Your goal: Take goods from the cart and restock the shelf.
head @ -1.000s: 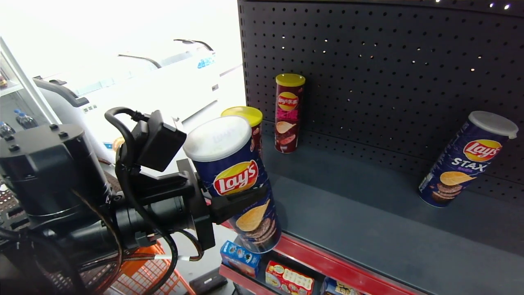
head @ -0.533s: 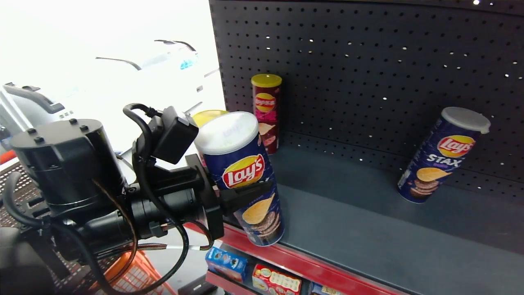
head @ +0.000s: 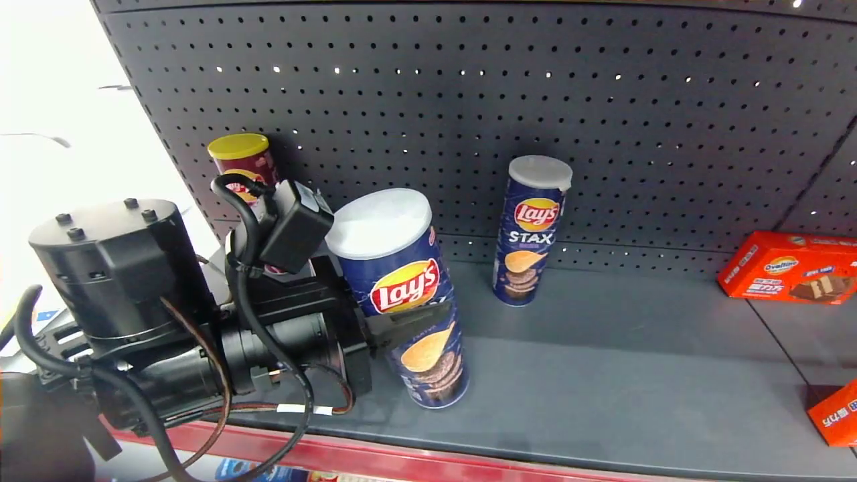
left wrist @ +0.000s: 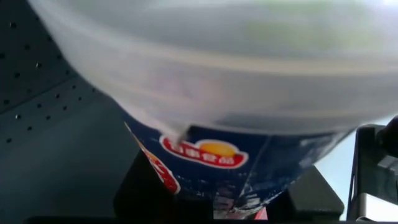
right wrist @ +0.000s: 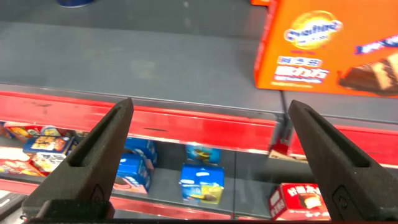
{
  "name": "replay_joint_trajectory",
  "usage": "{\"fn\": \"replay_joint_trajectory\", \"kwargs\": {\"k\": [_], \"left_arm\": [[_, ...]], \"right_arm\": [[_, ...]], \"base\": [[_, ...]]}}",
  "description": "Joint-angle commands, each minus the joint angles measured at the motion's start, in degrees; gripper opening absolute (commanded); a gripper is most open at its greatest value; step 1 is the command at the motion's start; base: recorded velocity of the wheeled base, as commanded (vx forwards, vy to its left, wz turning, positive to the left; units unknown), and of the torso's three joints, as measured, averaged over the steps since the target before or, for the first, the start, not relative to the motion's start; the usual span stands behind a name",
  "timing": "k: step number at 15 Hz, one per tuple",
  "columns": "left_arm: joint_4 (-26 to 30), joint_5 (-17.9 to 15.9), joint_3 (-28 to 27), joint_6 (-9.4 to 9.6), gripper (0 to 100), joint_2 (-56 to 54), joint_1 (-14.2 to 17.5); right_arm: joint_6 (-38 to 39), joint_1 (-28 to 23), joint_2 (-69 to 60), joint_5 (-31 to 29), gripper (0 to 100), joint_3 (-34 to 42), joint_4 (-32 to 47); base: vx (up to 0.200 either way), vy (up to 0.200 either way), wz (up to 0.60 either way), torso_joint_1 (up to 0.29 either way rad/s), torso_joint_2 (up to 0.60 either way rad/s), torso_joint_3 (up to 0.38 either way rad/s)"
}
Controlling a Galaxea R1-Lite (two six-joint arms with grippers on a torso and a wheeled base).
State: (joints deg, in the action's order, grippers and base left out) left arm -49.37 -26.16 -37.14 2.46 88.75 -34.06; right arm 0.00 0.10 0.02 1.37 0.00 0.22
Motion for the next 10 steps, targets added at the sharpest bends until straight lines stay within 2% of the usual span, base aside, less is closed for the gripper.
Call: {"fn": "replay_joint_trajectory", "kwargs": {"k": [1,2,4,10], "left_arm": [[0.1,0.1,0.1,0.00,0,-0.2,0.0],[0.1,0.1,0.2,0.00,0,-0.2,0.0],[0.0,0.1,0.4,0.00,0,-0.2,0.0],[0.2,0.5,0.6,-0.09,0,-0.4,0.7]], "right_arm": [[0.0,0.0,0.0,0.0,100,0.0,0.0],[0.0,0.0,0.0,0.0,100,0.0,0.0],[-0.1,0.0,0.0,0.0,100,0.0,0.0],[0.0,0.0,0.0,0.0,100,0.0,0.0]], "base": [[0.000,0.000,0.00,0.000,0.00,0.000],[0.000,0.000,0.00,0.000,0.00,0.000],[0.000,0.000,-0.60,0.005,0.00,0.002],[0.000,0.000,0.00,0.000,0.00,0.000]]}}
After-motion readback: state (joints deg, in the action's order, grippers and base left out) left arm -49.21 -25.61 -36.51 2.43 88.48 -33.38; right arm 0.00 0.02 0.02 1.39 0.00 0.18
